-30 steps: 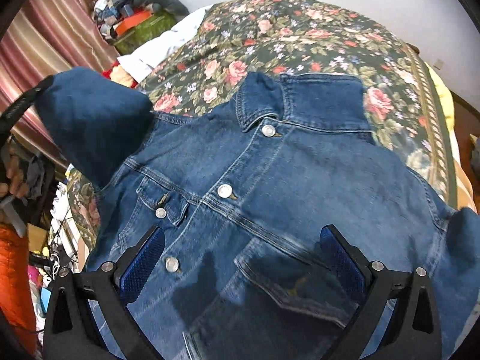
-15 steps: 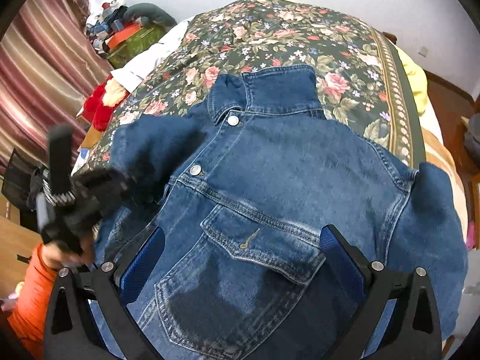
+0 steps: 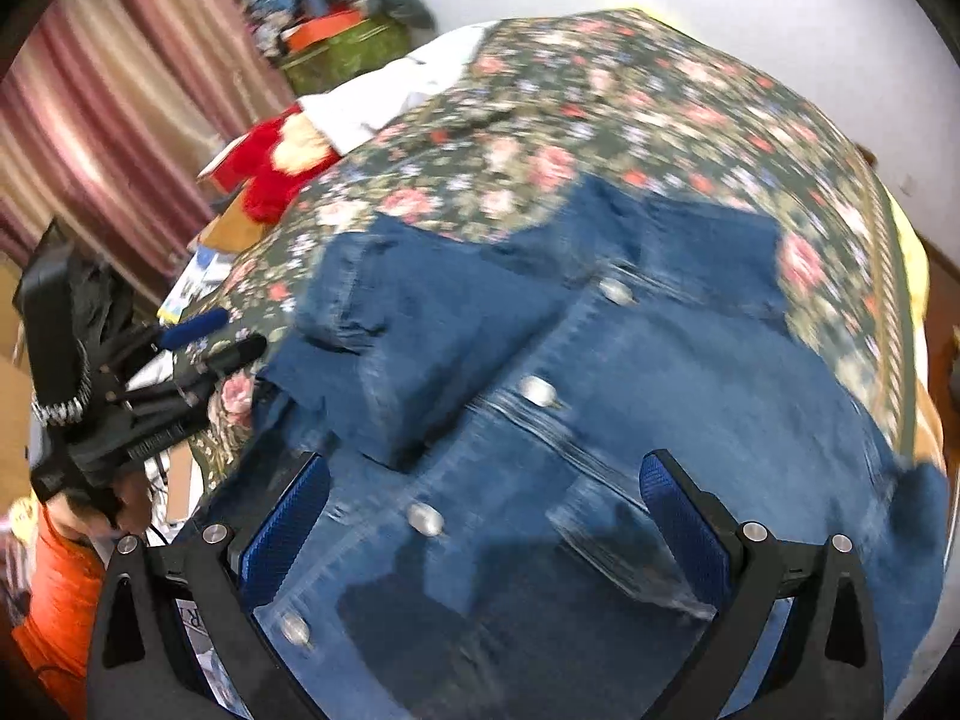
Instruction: Fold large clothes
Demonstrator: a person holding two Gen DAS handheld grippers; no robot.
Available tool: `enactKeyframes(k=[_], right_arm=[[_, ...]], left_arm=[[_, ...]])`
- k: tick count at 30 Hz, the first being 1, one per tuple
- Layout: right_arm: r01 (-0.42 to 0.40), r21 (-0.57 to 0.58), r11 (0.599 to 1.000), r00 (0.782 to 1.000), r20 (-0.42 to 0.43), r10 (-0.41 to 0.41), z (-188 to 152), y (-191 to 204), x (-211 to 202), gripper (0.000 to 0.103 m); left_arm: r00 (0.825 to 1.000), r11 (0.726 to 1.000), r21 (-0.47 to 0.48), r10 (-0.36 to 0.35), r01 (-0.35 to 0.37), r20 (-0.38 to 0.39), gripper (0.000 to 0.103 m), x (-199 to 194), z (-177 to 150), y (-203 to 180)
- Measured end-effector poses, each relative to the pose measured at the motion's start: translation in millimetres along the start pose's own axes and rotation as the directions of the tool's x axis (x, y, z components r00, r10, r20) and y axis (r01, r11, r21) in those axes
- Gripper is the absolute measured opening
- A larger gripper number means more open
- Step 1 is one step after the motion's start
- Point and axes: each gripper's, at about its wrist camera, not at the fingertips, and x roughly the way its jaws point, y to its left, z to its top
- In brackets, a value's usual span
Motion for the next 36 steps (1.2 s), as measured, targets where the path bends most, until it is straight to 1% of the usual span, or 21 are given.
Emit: enactKeyframes(k=[1,2,5,8,12,16,19,20,21,22,23,24,25,26,27,28,30,32,34,36], right_arm=[[-0.002,-0.031,1.000,1.000,-0.008,0.002,7.5,14.0,8.1,0.103],[-0.003,-0.052,0.999,1.000,-0.013,0.002,12.6,22.9,14.3,0.103],[-0.009,-0.120,0.993,1.000,-0.030,0.006,28.6,52.7,38.6,0.103],[-0.018,-0.169,0.986,0.998,-0.064,0.007,44.0,78.8,70.7,0.103],[-0.005,-0.223,0.975,0.993,-0.119,-0.023,58.6,105.8,120.8,0.103],[0.014,-0.255,0.967,0.985,-0.163,-0.057,66.2,118.7,161.0,0.102],[0.059,-0.257,0.965,0.982,-0.160,-0.103,71.3,122.0,185.7,0.087],[0.055,-0.251,0.966,0.982,-0.161,-0.097,72.3,120.0,190.5,0.077],[0.030,-0.230,0.973,0.985,-0.158,-0.068,73.0,117.7,194.3,0.072],[0.010,-0.200,0.980,0.988,-0.147,-0.040,72.8,114.7,194.4,0.069],[-0.004,-0.179,0.984,0.990,-0.140,-0.021,73.2,112.7,193.8,0.062],[-0.026,-0.154,0.988,0.991,-0.131,0.006,73.3,110.2,191.5,0.051],[-0.043,-0.138,0.989,0.992,-0.122,0.026,73.7,108.6,188.2,0.046],[-0.049,-0.129,0.990,0.994,-0.107,0.035,74.5,107.4,183.6,0.037],[-0.043,-0.125,0.991,0.995,-0.090,0.032,76.3,106.9,180.7,0.032],[-0.029,-0.118,0.993,0.998,-0.057,0.023,77.5,104.7,173.2,0.030],[-0.019,-0.105,0.994,1.000,-0.021,0.017,80.6,101.3,163.4,0.025],[-0.015,-0.081,0.997,1.000,0.012,0.016,82.5,94.5,151.7,0.022],[-0.006,-0.065,0.998,0.998,0.054,0.010,82.3,86.6,136.1,0.021],[-0.001,-0.049,0.999,0.995,0.102,0.006,81.6,78.6,115.3,0.020]], left_arm=[[1.000,0.999,-0.022,0.027,-0.027,-0.004,0.059,0.5,-1.6,16.0],[0.999,0.998,-0.037,0.040,-0.041,-0.011,0.059,3.1,-0.5,26.3],[0.998,0.995,-0.088,0.049,-0.052,-0.036,0.059,9.2,-8.7,53.8],[0.997,0.992,-0.108,0.055,-0.061,-0.052,0.059,17.9,-15.5,68.2],[0.997,0.991,-0.125,0.049,-0.057,-0.060,0.059,27.6,-18.4,80.4],[0.997,0.990,-0.129,0.054,-0.062,-0.063,0.059,32.0,-19.6,91.2],[0.996,0.989,-0.139,0.040,-0.051,-0.078,0.059,37.6,-20.8,96.5],[0.996,0.989,-0.143,0.033,-0.045,-0.083,0.059,40.5,-21.2,97.3],[0.996,0.989,-0.145,0.029,-0.041,-0.086,0.059,42.6,-21.9,97.2],[0.996,0.988,-0.149,0.024,-0.037,-0.090,0.059,45.4,-22.7,97.1],[0.995,0.988,-0.153,0.019,-0.033,-0.093,0.059,47.6,-23.0,96.2],[0.995,0.987,-0.159,0.010,-0.025,-0.097,0.059,50.3,-23.5,94.9],[0.995,0.987,-0.163,-0.003,-0.013,-0.101,0.059,53.0,-23.7,92.7],[0.994,0.987,-0.162,-0.012,-0.005,-0.105,0.059,55.4,-23.6,90.6],[0.994,0.988,-0.157,-0.015,-0.002,-0.109,0.059,58.1,-23.2,87.1],[0.994,0.989,-0.146,-0.013,-0.004,-0.111,0.059,59.9,-22.1,82.3],[0.994,0.993,-0.114,-0.009,-0.004,-0.110,0.059,62.0,-19.5,71.4],[0.993,0.994,-0.106,-0.021,0.009,-0.116,0.059,64.2,-18.1,64.4],[0.992,0.995,-0.100,-0.031,0.019,-0.120,0.059,65.8,-17.5,58.4],[0.992,0.997,-0.081,-0.020,0.010,-0.127,0.059,68.4,-17.3,51.8]])
